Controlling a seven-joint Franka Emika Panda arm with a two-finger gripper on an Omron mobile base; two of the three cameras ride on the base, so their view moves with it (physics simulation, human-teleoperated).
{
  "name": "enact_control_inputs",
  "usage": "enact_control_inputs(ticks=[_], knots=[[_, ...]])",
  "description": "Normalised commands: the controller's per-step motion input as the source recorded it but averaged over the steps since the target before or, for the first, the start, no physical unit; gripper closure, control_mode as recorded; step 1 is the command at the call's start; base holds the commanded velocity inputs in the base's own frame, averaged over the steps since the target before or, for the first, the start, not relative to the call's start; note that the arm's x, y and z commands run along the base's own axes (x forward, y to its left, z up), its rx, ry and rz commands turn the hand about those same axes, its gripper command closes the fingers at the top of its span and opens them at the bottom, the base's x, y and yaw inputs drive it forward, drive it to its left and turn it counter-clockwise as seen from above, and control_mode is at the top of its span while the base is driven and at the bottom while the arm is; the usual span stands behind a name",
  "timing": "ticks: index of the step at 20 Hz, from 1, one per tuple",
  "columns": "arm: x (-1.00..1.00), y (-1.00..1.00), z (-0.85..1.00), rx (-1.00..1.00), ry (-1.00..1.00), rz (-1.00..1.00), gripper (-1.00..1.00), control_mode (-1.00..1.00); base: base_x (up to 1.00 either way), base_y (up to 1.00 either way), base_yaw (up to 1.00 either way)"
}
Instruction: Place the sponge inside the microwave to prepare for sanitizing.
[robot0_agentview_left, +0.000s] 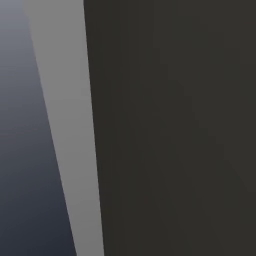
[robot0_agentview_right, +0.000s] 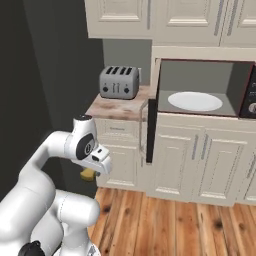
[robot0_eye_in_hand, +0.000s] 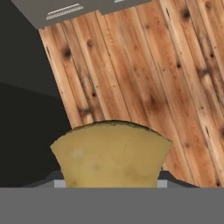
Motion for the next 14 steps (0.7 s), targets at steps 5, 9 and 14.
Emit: enact_control_inputs(ticks=[5, 9, 14], knots=[[0.00, 0.00, 0.00, 0.00, 0.00, 0.00, 1.00, 1.00, -0.17, -0.38, 0.09], [0.00, 0.00, 0.00, 0.00, 0.00, 0.00, 1.00, 1.00, -0.02, -0.48, 0.24], [0.00, 0.00, 0.00, 0.00, 0.00, 0.00, 1.00, 1.00, -0.20, -0.55, 0.29]])
